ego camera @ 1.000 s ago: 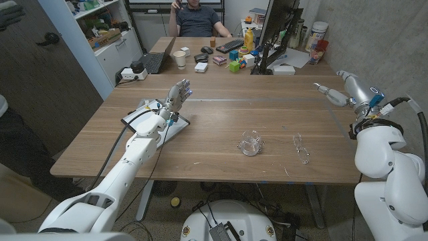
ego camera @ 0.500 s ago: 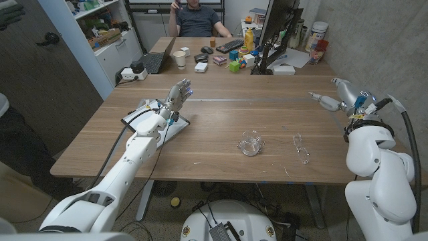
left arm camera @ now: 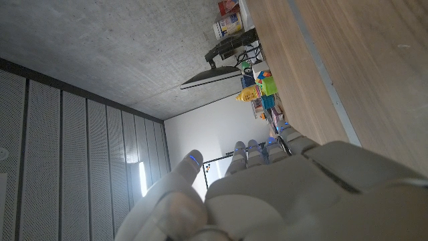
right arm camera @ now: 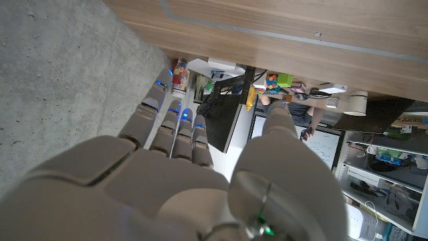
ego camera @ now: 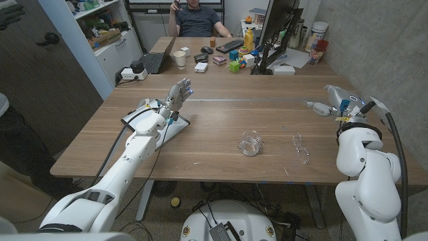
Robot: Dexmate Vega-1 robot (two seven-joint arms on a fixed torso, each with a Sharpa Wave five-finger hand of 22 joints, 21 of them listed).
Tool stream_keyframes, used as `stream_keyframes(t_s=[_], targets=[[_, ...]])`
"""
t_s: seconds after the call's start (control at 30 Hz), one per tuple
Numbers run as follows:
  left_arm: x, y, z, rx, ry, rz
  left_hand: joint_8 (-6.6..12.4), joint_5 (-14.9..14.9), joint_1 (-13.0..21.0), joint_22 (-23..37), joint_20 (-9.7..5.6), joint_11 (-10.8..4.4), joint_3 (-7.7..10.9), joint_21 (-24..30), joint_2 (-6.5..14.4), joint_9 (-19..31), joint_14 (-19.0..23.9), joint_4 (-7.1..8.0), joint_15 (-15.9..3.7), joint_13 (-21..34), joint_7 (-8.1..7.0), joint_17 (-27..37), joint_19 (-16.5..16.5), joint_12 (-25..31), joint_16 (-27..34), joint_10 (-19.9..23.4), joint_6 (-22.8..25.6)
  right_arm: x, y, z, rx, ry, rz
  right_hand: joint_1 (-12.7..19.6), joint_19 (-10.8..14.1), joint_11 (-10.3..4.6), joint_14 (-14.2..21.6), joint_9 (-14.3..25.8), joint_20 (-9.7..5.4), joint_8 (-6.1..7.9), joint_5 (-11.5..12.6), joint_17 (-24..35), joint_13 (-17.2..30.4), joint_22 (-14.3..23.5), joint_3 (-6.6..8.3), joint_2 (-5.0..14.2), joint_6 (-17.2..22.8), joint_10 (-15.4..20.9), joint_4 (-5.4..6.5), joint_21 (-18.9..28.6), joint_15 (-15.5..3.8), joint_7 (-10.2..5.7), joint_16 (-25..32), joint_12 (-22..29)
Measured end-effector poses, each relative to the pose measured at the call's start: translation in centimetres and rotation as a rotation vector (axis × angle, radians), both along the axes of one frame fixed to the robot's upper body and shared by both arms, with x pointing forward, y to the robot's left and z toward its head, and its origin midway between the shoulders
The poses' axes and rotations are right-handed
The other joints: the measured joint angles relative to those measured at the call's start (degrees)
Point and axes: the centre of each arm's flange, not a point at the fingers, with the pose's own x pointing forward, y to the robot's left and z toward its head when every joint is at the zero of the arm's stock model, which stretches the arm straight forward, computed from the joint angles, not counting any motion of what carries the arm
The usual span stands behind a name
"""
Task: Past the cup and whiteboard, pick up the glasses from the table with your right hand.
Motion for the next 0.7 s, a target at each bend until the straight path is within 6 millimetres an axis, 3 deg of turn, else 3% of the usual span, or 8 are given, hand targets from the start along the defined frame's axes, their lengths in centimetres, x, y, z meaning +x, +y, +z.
stream_keyframes(t_s=[0.17, 0.7], targets=[[0.0, 0.1, 0.0, 0.002, 0.000, -0.002, 0.00, 0.00, -0.16, 0.00, 0.00, 0.00, 0.00, 0.00, 0.16, 0.00, 0.00, 0.00, 0.00, 0.00, 0.00, 0.00, 0.00, 0.00, 0.00, 0.00, 0.00, 0.6, 0.7, -0.5, -0.007, 0.020, 0.002, 0.54, 1.03, -0.27, 0.00, 0.00, 0.61, 0.00, 0.00, 0.00, 0.00, 0.00, 0.13, 0.06, 0.40, 0.27, -0.13, 0.00, 0.00, -0.40, -0.29, 0.00], [-0.1, 0.6, 0.1, 0.001, -0.003, 0.000, 0.00, 0.14, -0.16, -0.01, 0.00, 0.00, -0.40, 0.00, 0.16, 0.00, 0.00, -0.06, 0.00, 0.00, 0.00, 0.00, 0.00, 0.00, 0.00, 0.00, 0.00, 2.3, 1.5, -1.7, -0.034, 0.106, -0.035, 2.93, 1.62, -0.57, 0.62, -0.01, -0.02, 0.00, 0.84, 0.01, -0.01, 0.00, 0.54, 0.99, 0.72, 0.58, -0.54, -0.22, -0.61, -0.71, -0.28, 0.00]])
